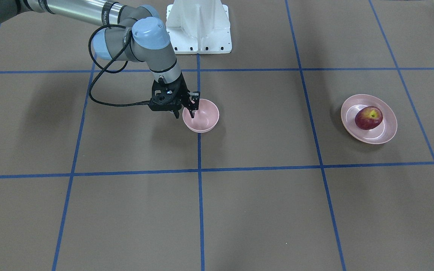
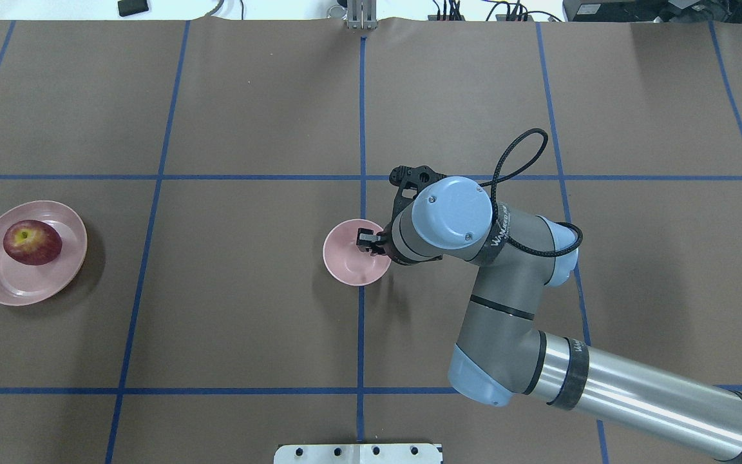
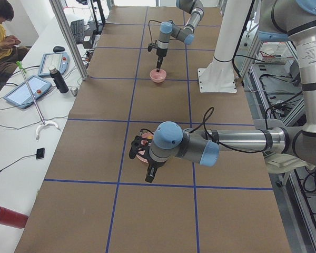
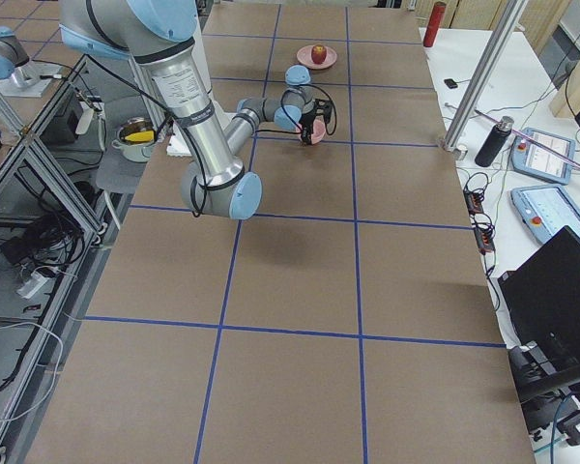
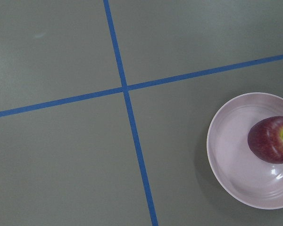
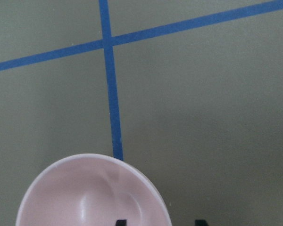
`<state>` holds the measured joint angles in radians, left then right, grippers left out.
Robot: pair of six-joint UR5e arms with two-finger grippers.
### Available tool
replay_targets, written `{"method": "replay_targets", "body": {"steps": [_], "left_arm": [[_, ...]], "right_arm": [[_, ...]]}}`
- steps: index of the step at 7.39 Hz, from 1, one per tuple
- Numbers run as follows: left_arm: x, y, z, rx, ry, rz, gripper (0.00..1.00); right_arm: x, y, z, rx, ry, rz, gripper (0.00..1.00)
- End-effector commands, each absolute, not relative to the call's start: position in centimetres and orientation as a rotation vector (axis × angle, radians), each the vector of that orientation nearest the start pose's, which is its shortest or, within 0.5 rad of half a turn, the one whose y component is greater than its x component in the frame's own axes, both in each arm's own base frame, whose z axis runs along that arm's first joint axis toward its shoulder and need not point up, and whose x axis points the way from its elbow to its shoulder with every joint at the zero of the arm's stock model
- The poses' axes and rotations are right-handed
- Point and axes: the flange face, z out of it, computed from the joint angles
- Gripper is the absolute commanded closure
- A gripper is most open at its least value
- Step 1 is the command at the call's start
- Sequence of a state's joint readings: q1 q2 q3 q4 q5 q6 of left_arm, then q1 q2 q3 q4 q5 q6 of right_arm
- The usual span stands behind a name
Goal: Move apple from plate to bowl
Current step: 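Release the bowl and withdraw the right gripper away from it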
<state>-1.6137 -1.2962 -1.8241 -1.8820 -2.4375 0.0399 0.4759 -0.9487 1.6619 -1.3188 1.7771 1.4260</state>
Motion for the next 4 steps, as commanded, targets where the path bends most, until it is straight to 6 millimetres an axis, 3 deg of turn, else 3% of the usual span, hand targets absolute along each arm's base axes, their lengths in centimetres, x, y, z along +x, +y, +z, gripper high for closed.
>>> {"method": "replay_targets", "body": {"steps": [1,3,4], "left_arm": [[-7.4,-38.9,61.2,0.320,0.847,0.131,0.02],[-7.4,-39.1,60.3,0.385,0.842,0.156,0.02],[-5.3,-40.4,59.4,0.379,0.851,0.205,0.02]], "right_arm": [[-47.0,-45.0,19.3,0.131,-0.930,0.220,0.00],[-37.5,-52.0,22.2,0.151,-0.911,0.173,0.00],[-31.6,-55.0,24.2,0.168,-0.912,0.127,0.00]]}}
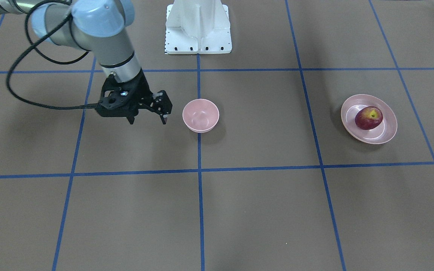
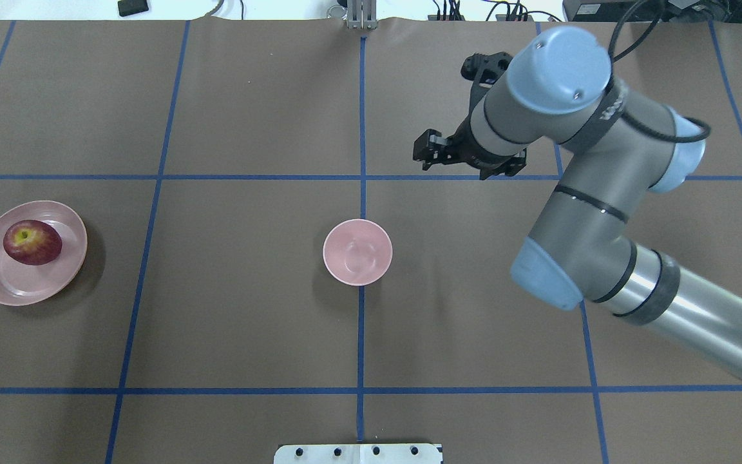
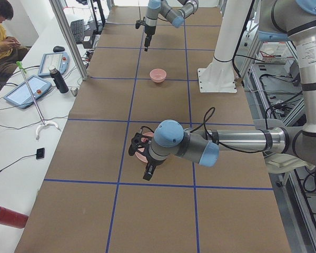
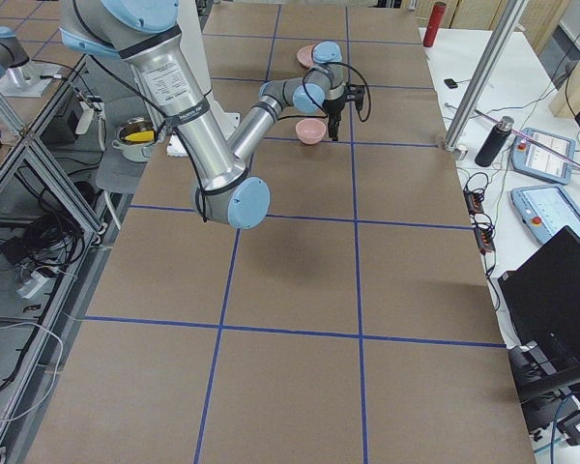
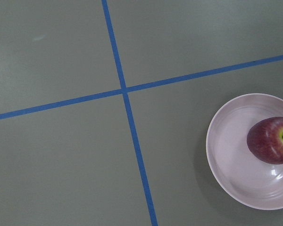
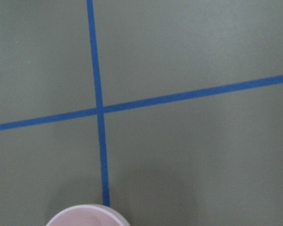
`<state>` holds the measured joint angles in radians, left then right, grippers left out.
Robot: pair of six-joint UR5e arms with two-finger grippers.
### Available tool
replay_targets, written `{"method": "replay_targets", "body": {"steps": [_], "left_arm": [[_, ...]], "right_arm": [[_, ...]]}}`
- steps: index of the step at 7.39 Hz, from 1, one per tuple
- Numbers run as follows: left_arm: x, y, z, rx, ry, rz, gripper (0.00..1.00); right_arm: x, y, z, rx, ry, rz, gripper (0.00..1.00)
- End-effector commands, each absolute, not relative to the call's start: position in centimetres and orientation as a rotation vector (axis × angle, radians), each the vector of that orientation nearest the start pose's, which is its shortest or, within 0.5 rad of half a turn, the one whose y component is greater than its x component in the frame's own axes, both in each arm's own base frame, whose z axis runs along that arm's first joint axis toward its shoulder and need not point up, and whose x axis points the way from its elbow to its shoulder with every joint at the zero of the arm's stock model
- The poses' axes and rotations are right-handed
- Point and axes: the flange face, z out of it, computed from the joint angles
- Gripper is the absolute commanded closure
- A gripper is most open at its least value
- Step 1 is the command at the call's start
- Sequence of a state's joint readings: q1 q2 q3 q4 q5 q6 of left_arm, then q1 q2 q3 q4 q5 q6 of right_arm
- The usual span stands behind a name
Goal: Move apple from plate to bowl
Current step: 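Release the bowl and withdraw the right gripper away from it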
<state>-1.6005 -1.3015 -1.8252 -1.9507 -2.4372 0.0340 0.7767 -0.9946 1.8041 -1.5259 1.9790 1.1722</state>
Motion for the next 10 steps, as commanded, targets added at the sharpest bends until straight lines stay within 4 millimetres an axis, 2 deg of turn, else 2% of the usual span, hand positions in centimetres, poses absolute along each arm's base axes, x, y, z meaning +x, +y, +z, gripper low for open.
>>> {"method": "replay_targets", "body": {"steps": [1,2,3,4,5,6,7,8,9,10], "left_arm": [[-4.2,-41.2,58.7,0.377,0.857,0.227,0.02],[-2.5,-42.2,57.5,0.339,0.877,0.173,0.01],[-0.5,-42.5,56.8,0.289,0.892,0.128,0.01],[0.6,-42.9,56.2,0.287,0.878,0.134,0.01],[2.2,-43.1,55.5,0.281,0.851,0.133,0.01],[3.9,-43.1,54.4,0.274,0.829,0.115,0.01],[5.7,-42.9,53.6,0.261,0.822,0.111,0.01],[8.4,-42.5,53.2,0.235,0.823,0.135,0.01],[10.7,-42.1,53.6,0.249,0.775,0.166,0.01],[12.8,-41.7,53.4,0.237,0.777,0.139,0.01]], "right_arm": [[-25.3,-57.1,27.7,0.187,-0.898,0.089,0.00],[-19.5,-58.0,32.4,0.208,-0.867,0.018,0.00],[-13.7,-58.0,37.9,0.230,-0.821,-0.053,0.00],[-8.6,-56.7,43.4,0.233,-0.790,-0.116,0.00],[-4.1,-54.3,48.5,0.228,-0.759,-0.146,0.00],[-0.5,-51.3,53.3,0.220,-0.730,-0.201,0.00],[3.3,-48.2,57.3,0.204,-0.710,-0.203,0.00],[5.3,-45.8,59.7,0.178,-0.707,-0.173,0.00],[5.6,-44.8,60.7,0.163,-0.705,-0.164,0.00],[5.6,-44.6,61.1,0.154,-0.705,-0.161,0.00]]}}
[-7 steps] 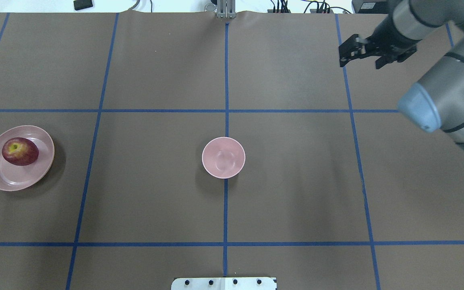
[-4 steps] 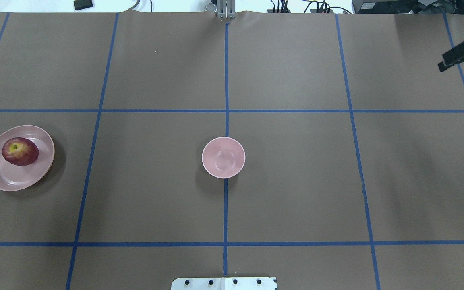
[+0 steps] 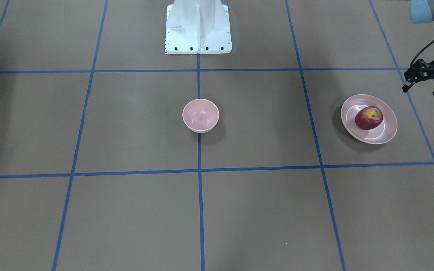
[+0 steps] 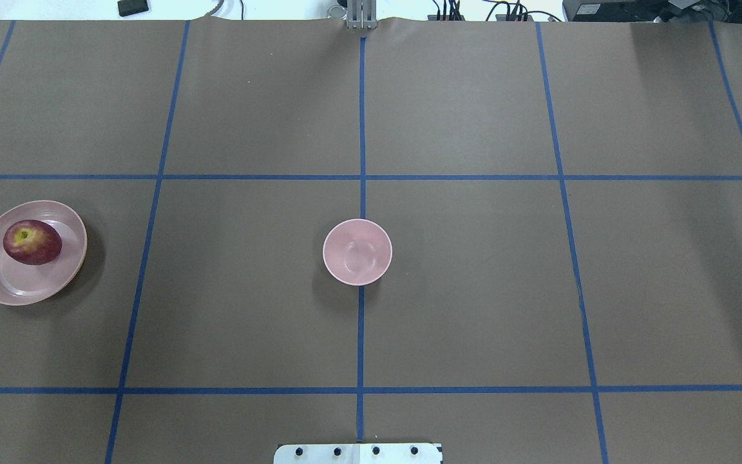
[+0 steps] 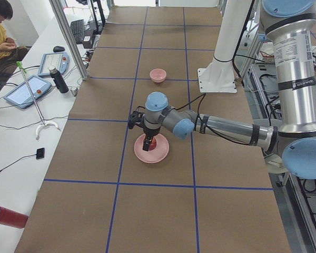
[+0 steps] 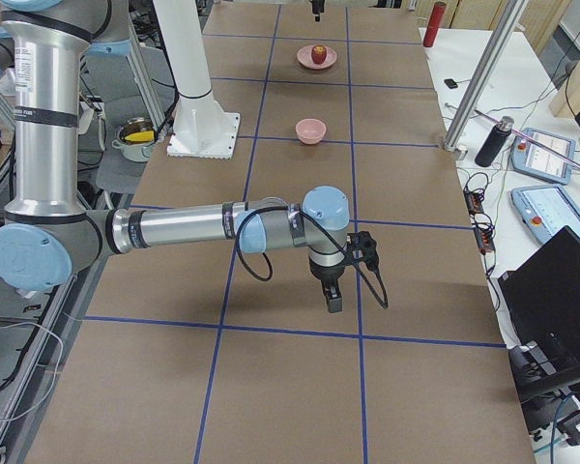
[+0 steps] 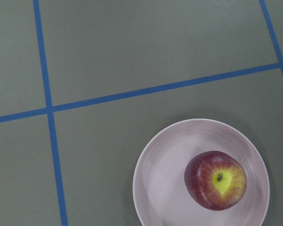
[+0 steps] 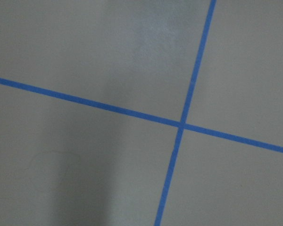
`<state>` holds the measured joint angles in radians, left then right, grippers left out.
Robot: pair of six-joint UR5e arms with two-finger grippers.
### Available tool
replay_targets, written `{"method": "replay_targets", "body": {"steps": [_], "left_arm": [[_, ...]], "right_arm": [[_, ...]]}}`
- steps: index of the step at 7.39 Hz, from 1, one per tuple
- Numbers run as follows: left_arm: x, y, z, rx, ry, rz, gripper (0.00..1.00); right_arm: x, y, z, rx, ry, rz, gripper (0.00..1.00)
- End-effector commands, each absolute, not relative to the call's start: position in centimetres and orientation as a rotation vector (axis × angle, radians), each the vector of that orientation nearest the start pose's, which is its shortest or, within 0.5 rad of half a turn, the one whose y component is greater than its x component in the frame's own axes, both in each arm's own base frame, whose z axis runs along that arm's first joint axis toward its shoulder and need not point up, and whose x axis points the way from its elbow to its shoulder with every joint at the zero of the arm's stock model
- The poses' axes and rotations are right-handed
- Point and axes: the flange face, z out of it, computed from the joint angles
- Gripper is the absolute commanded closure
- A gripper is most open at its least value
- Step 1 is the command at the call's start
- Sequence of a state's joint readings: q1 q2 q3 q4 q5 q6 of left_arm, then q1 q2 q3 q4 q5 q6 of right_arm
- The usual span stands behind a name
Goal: Move apple from plate to bowl
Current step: 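Lower the left gripper onto the red apple on the plate and grasp it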
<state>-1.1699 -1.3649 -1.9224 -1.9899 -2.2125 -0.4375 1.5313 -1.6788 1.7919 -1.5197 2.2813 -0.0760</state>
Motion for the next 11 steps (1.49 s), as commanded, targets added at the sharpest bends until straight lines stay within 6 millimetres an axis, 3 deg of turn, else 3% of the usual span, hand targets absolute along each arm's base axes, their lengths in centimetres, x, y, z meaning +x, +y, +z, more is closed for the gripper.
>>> {"method": "replay_targets", "body": {"steps": [1,3,8,11], "left_arm": [[15.4,-41.2,53.1,0.225,0.781,0.146,0.01],[18.0,-42.5,52.4,0.231,0.788,0.162,0.01],[22.3,-45.2,55.4,0.182,0.770,0.201,0.01],[24.2,-45.3,56.7,0.160,0.770,0.219,0.01]], "right_arm": [[5.5,-44.6,61.1,0.152,-0.706,-0.159,0.00],[5.5,-44.6,61.2,0.150,-0.704,-0.155,0.00],[5.5,-44.6,61.3,0.144,-0.705,-0.147,0.00],[5.6,-44.6,61.4,0.143,-0.705,-0.147,0.00]]}}
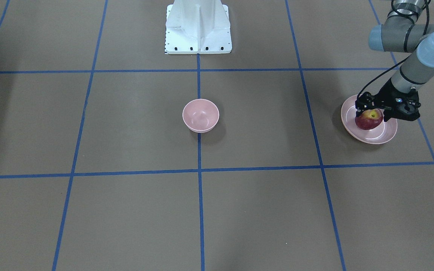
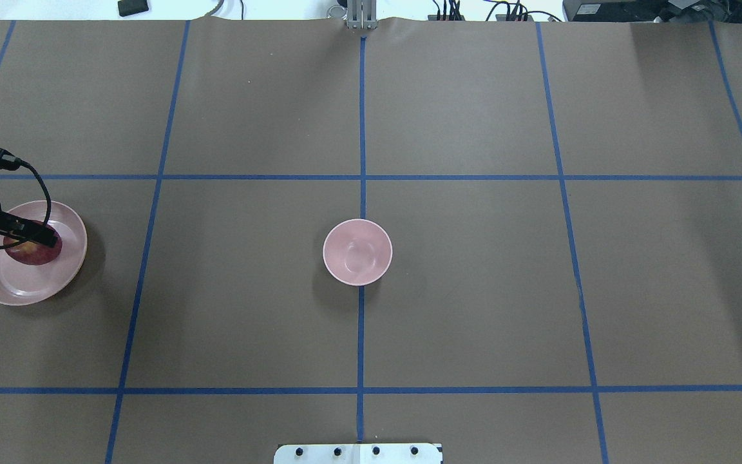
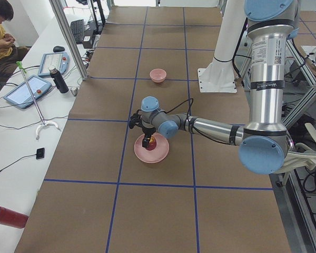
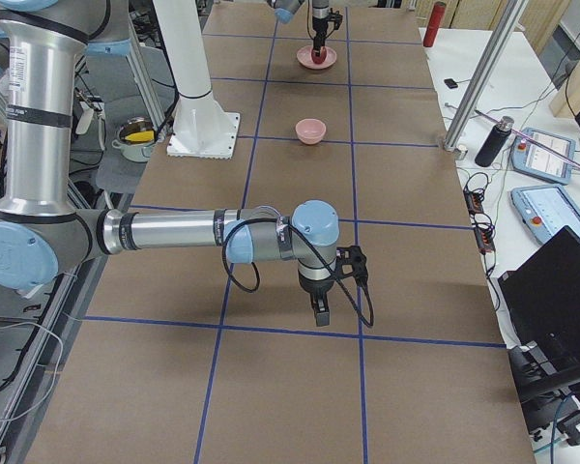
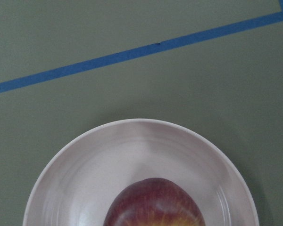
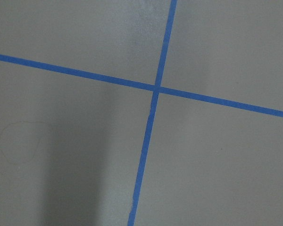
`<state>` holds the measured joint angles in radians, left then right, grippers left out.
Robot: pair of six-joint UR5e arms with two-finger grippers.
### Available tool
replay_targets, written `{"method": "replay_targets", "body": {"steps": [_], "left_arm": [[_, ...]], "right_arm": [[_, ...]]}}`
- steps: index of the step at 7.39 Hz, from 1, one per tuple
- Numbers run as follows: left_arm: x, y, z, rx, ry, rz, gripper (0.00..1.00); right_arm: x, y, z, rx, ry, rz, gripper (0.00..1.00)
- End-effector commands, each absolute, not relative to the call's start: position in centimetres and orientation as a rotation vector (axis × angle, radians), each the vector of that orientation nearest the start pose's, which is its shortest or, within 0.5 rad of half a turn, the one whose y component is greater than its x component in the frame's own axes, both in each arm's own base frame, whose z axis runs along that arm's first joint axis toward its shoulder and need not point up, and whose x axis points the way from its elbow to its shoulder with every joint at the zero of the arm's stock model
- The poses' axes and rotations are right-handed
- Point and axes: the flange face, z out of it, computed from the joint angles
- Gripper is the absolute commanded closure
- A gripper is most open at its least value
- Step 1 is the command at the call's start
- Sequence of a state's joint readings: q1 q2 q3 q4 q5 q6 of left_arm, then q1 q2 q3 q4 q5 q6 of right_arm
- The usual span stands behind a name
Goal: Move apple from plate to bowl
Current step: 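Lower the left gripper onto the red apple on the plate and grasp it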
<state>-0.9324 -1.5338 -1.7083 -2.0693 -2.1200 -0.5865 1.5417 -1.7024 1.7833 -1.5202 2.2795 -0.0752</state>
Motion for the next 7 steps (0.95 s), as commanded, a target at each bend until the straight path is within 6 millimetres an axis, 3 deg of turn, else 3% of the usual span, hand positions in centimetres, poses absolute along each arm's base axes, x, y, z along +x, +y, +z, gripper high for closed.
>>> {"method": "replay_targets", "body": {"steps": [1,4,5,6,7], "left_arm": [[24.46,-45.18,57.49,0.146,0.764,0.220,0.01],[24.69,-45.10,57.87,0.134,0.766,0.223,0.02],[24.69,-45.11,57.85,0.136,0.767,0.227,0.07],[24.80,-45.11,57.76,0.136,0.769,0.229,0.27],[24.82,-45.23,57.21,0.144,0.775,0.231,0.39]], "right_arm": [[5.55,-44.56,61.38,0.142,-0.705,-0.145,0.00],[5.55,-44.55,61.46,0.141,-0.705,-0.146,0.00],[5.55,-44.56,61.38,0.143,-0.705,-0.147,0.00],[5.55,-44.56,61.38,0.143,-0.705,-0.147,0.00],[5.55,-44.57,61.36,0.144,-0.705,-0.147,0.00]]}}
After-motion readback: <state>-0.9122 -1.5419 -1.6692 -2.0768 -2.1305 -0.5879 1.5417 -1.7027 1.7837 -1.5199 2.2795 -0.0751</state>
